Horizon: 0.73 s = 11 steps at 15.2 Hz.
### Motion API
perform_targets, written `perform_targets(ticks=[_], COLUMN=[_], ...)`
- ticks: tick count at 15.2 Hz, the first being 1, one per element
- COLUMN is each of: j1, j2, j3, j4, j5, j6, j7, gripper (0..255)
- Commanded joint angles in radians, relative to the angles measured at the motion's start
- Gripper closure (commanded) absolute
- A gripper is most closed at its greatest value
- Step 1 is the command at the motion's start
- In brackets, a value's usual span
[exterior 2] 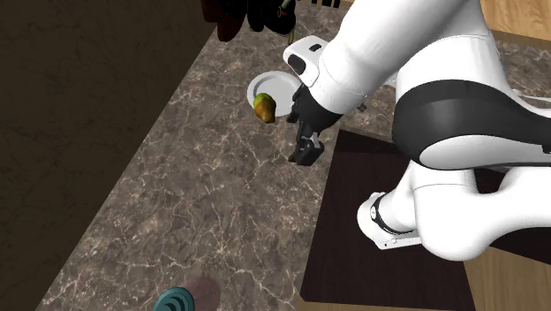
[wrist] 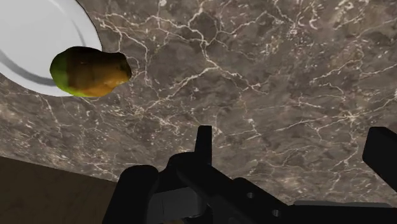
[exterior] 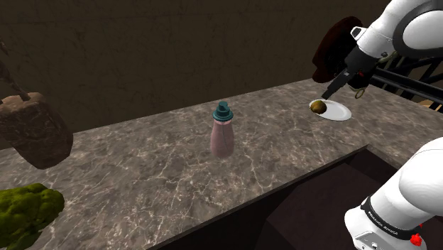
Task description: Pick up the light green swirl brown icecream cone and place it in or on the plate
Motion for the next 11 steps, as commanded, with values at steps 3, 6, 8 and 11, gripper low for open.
perform_targets(ticks=[3,6,8,11], j1=[-0.061,-0.103,-0.123,-0.122], j2=[-0.017,0.013,0.056,0.151], j3=[-0.088,-0.171,-0.236,-0.351], j4=[-0.122,-0.19,-0.224,-0.255], j5=[-0.053,-0.09,-0.109,-0.123], j6=[0.215,0.392,0.52,0.726], j7=[-0.053,-0.105,-0.145,-0.216], gripper=[0,0,0,0])
